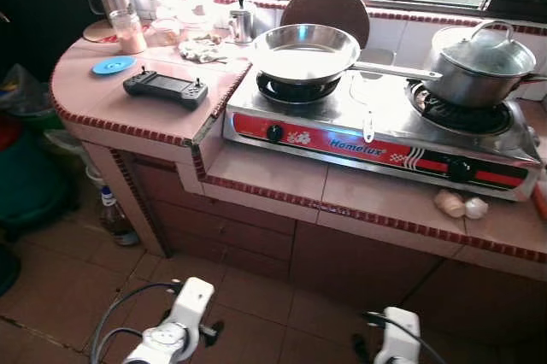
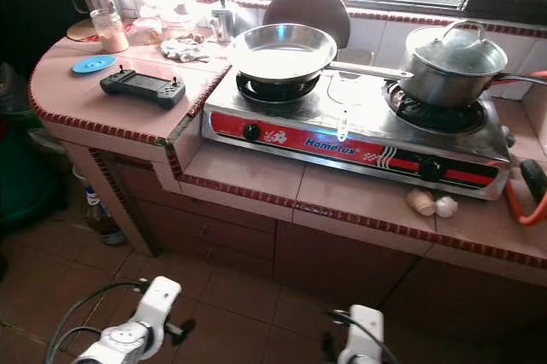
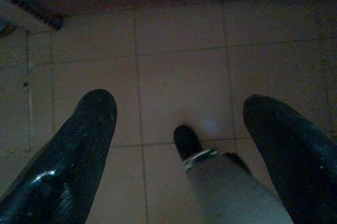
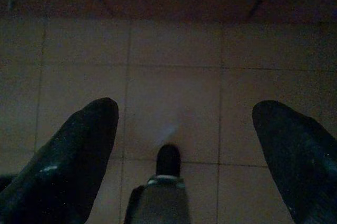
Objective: Kitchen organization
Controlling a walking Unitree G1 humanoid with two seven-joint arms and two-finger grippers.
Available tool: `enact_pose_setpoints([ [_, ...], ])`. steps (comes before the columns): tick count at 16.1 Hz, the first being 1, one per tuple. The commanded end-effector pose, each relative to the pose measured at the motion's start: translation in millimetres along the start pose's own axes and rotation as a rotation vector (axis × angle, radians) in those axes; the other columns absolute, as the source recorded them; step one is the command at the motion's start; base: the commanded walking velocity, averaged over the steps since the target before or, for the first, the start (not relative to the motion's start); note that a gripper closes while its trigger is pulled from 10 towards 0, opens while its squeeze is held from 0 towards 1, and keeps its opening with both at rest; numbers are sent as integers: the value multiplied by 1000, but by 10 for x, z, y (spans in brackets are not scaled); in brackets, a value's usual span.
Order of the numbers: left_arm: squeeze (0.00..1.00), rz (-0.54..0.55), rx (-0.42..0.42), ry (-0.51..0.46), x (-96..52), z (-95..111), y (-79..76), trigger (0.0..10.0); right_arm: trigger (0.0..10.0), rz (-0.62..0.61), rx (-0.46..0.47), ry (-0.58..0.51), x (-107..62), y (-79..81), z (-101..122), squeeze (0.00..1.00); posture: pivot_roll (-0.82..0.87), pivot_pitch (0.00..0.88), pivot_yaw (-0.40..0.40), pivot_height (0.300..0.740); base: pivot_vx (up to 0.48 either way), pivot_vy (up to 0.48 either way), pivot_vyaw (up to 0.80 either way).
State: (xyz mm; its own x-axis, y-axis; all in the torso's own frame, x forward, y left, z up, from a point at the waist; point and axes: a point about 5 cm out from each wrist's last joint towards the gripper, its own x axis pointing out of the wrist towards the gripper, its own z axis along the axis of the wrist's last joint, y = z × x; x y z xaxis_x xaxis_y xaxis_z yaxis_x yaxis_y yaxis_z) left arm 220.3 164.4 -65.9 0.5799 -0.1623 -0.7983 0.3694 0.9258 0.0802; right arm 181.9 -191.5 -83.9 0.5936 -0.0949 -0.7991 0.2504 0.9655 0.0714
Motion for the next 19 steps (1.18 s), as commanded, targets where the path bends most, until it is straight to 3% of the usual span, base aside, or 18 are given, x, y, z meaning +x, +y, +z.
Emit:
enact_pose_setpoints([
  [1,0,-4,16,-31,-5,41,31,10000,10000,15,9,-48,2,-34,81,0,91,0,-49,740,0,0,0],
  [6,0,42,-91,-145,-119,-128,207,10000,10000,171,-112,-165,-5,-78,368,0,153,0,-123,740,0,0,0],
  [8,0,92,-59,-266,-199,-107,312,10000,10000,260,-175,-255,-18,-22,631,0,175,0,-130,740,0,0,0],
  [11,0,136,-18,-368,-252,-22,370,10000,10000,306,-172,-332,-48,28,813,0,185,0,-132,740,0,0,0],
  [13,0,181,27,-543,-336,220,468,10000,10000,351,-121,-458,-159,124,976,0,197,0,-140,740,0,0,0],
  [15,0,184,17,-597,-349,335,493,10000,10000,313,-176,-511,-218,148,978,0,198,0,-150,740,0,0,0],
  [16,0,186,16,-672,-377,505,500,10000,10000,302,-137,-523,-243,148,965,0,196,0,-153,740,0,0,0],
  [18,0,216,53,-874,-592,904,408,10000,10000,278,-94,-553,-319,93,960,0,195,0,-155,740,0,0,0],
  [19,0,238,14,-925,-807,980,361,10000,10000,264,-79,-578,-408,35,974,0,200,0,-162,740,0,0,0],
])
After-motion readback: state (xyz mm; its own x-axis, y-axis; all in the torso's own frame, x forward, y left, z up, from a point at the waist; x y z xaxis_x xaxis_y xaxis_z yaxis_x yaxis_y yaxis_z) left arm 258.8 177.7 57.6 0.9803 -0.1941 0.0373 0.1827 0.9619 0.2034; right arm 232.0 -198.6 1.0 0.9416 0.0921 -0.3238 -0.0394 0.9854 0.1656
